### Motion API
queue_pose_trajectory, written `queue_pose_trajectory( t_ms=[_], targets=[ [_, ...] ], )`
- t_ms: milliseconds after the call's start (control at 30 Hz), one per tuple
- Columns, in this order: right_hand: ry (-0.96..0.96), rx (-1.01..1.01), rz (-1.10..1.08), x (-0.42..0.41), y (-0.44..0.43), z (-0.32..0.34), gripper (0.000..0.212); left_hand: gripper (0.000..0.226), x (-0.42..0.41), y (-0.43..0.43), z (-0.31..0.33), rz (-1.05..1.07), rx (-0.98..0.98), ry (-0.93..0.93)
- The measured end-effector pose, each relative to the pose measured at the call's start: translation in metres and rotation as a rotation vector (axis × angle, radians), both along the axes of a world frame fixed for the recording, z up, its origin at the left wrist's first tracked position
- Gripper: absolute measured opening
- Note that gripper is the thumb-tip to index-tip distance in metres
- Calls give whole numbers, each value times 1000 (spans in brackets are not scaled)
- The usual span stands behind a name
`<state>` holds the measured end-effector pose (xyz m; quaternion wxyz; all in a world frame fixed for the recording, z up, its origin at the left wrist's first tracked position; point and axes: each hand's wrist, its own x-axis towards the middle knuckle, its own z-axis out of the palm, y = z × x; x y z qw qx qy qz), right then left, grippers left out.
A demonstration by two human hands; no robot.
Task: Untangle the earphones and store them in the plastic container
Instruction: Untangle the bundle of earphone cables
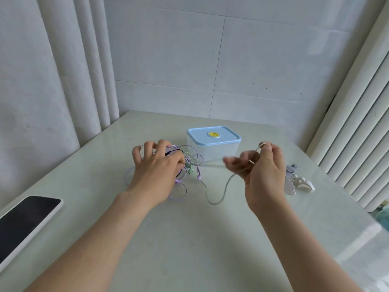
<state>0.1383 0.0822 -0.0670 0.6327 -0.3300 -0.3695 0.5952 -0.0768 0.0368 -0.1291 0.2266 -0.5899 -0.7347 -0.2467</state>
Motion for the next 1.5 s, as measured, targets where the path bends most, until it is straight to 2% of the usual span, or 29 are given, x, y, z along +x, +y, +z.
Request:
queue_pose_trajectory(
  t_ms=[67,133,233,300,333,367,433,533,600,667,733,833,933,1000,1033,1100,1200,1300,1400,1500],
  targets=[
    [-226,31,-51,2,5,-6,18,8,2,1,1,-4,11,-10],
    [-427,89,30,1,5,-10,15,9,4,1,0,-22,13,-13],
    [-849,299,159,-3,1,-20,4,10,6,1,2,-72,42,-36],
    [-1163,457,156,-8,-2,-32,10,8,8,-1,6,-125,53,-61],
    [-1254,502,159,-11,-2,-36,11,8,9,-1,8,-155,48,-71],
    [-1276,528,180,-13,-2,-39,11,7,10,-1,9,-184,43,-81],
    [-1199,570,210,-16,0,-40,13,7,9,-3,10,-214,26,-108],
    [-917,572,54,-13,5,-31,18,36,8,-5,11,-176,-51,-157],
    [-845,546,-126,-8,8,-27,20,58,8,-7,14,-121,-112,-211],
    [-986,539,-329,-2,14,-26,23,68,6,-8,17,-68,-160,-234],
    [-1215,475,-448,7,18,-25,27,59,6,-10,21,-47,-184,-258],
    [-1561,325,-331,15,21,-28,30,40,7,-13,26,-30,-166,-335],
    [-1783,170,-175,8,11,-26,23,47,8,-15,29,-42,-174,-320],
    [-1776,219,-144,6,10,-26,30,47,9,-16,29,-60,-175,-326],
    [-1753,279,-162,6,11,-28,42,42,8,-15,28,-71,-163,-347],
    [-1613,460,-246,5,12,-31,58,35,7,-12,27,-99,-111,-410],
    [-1339,701,-221,1,12,-34,51,57,3,-8,28,-105,-69,-532],
    [-1218,854,-99,-4,12,-37,46,52,0,-7,29,-97,-101,-550],
    [-1205,857,82,-10,11,-44,37,43,3,-8,31,-130,-118,-558],
    [-1307,883,207,-11,12,-51,35,41,4,-9,33,-165,-101,-575]
  ],
)
